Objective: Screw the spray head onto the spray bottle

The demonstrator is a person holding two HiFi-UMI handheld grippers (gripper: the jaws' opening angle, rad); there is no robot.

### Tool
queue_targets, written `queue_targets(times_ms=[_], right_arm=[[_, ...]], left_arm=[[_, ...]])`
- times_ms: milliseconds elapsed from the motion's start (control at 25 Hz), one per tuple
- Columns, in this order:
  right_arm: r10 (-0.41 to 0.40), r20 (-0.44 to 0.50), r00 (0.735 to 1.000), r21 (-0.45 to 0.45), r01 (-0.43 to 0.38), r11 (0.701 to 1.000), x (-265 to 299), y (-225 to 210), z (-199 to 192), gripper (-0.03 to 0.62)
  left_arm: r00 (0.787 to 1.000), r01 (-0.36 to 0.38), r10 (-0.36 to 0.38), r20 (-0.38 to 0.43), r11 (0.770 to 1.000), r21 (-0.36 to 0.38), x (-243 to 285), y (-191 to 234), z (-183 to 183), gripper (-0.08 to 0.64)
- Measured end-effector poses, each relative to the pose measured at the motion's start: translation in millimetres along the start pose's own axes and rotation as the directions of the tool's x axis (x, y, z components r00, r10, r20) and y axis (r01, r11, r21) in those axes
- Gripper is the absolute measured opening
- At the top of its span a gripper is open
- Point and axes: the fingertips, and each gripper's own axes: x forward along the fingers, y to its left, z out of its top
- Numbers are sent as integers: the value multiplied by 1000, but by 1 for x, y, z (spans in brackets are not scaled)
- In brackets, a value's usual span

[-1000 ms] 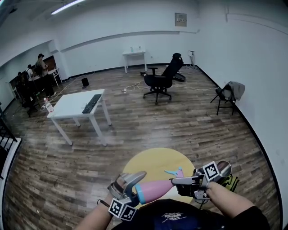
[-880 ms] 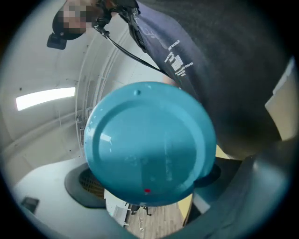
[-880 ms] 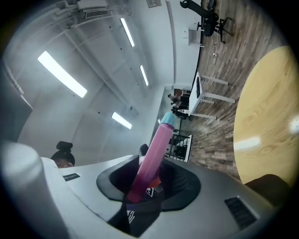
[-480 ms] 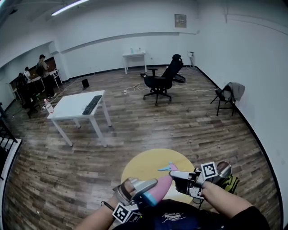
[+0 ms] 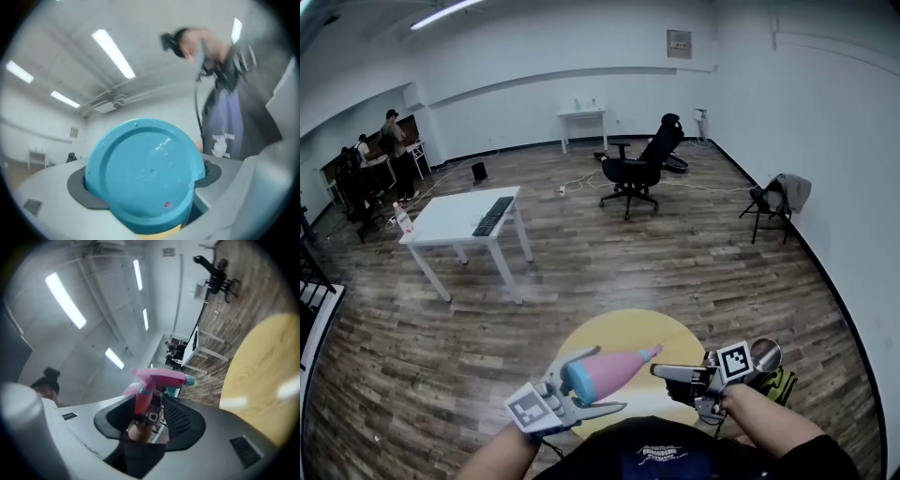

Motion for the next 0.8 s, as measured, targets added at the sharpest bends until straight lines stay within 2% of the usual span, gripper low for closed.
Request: queue_targets(times_ms=[40,80,120,200,240,280,320,400,440,560,600,640,720,760,800], right_arm=[[-31,-61,998,-116,24,993,-3,4,-6,220],[-81,-103,991,-256,52,965,-8,9,-8,250],[-140,-113,984,-402,84,912,-12,14,-7,265],[-242,-84,967,-639,134,758,-14,22,0,304],[-274,-76,959,-711,141,689,-10,25,2,330],[-293,-82,952,-752,134,646,-4,27,1,365],[-303,-103,947,-765,119,633,3,27,-3,371],[-306,-156,939,-750,88,655,11,22,-14,377],[-298,-179,938,-739,72,670,12,20,-20,295],[-224,-222,949,-715,-3,699,11,30,-33,150],[-190,-224,956,-695,-21,719,11,36,-32,147],[-154,-225,962,-664,-36,747,11,42,-30,146],[-88,-249,965,-595,-81,800,10,52,-27,141],[-53,-269,962,-556,-110,824,8,56,-28,141],[-11,-284,959,-508,-141,850,6,60,-30,141]], left_arm=[[996,-33,47,70,980,-196,-12,19,3,517],[990,-42,87,115,936,-348,-23,34,3,517],[984,-33,108,139,888,-458,-32,43,0,517],[981,23,96,168,805,-593,-38,45,-7,517],[981,56,73,179,777,-627,-36,42,-10,517],[982,88,44,186,761,-643,-32,36,-11,517],[982,117,10,190,754,-646,-27,30,-12,517],[978,177,-61,201,752,-635,-17,14,-11,517],[973,210,-94,213,747,-630,-13,6,-9,517],[951,294,-158,265,728,-619,-10,-6,-2,517],[945,311,-173,277,733,-605,-11,-8,0,517],[942,322,-191,277,748,-581,-11,-11,3,518],[941,332,-242,238,801,-499,-9,-21,8,518],[948,315,-262,179,846,-431,-9,-26,5,517],[965,263,-255,69,910,-319,-8,-27,-5,515]])
